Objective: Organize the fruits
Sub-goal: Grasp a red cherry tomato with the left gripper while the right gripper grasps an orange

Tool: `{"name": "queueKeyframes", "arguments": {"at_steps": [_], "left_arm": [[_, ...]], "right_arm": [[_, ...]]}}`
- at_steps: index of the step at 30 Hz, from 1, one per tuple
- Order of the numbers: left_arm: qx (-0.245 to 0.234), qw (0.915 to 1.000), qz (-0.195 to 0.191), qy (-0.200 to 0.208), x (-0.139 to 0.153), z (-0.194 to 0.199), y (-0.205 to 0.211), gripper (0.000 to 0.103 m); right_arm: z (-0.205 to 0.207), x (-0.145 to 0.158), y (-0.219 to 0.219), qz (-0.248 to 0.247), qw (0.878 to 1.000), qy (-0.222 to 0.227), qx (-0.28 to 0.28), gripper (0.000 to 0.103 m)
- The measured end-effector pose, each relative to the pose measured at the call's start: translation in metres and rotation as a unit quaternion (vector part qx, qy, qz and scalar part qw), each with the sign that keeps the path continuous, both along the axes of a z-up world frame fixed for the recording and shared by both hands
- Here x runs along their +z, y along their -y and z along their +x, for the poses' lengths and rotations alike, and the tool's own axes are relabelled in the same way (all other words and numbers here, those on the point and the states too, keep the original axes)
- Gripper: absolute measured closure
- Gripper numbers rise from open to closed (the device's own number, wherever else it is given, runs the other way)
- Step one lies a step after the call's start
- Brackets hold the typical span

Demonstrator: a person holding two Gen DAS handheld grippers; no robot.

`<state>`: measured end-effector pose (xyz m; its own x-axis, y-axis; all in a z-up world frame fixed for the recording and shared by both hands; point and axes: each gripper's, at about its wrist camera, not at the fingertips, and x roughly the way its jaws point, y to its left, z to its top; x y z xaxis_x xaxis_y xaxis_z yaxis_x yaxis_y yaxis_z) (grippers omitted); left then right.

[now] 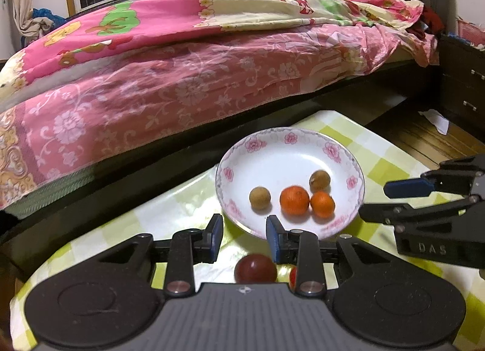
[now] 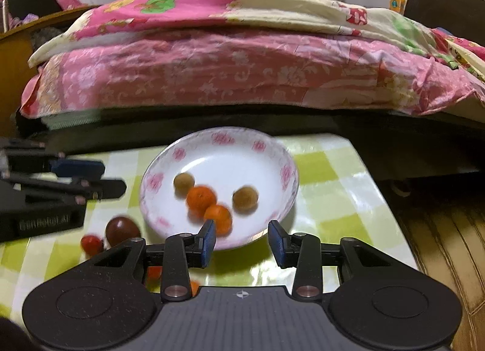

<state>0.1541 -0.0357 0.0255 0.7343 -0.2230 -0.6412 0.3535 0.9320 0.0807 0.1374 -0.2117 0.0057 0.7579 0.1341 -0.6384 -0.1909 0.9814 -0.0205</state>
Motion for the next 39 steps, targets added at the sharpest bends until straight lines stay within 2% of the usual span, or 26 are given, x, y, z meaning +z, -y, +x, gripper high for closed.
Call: {"name": "queueKeyframes", "arguments": {"at_steps": [14,23,34,39], "left_arm": [[-0.025,0.9981,0.028,-0.050,-0.027,-0.050,-0.033,0.063],[-0.007,0.9981,0.015,-0.060,-0.040,-0.033,-0.036,0.063],[-0.008,0.9973,0.027,-0.068,-0.059,-0.013,-0.031,0.063],[-0.007,0.9969,0.025,-0.075,-0.065,-0.008,-0.031,0.063]], "right_arm": [[-0.049,-0.009,-0.015,-0.009,0.998,-0.049,0.034,0.060],[-0.039,-0.026,-0.016,-0.006,0.998,-0.061,0.034,0.058],[-0.015,-0.036,-0.019,0.005,0.997,-0.056,0.051,0.057],[-0.009,-0.041,-0.025,0.001,0.996,-0.059,0.061,0.060]]}}
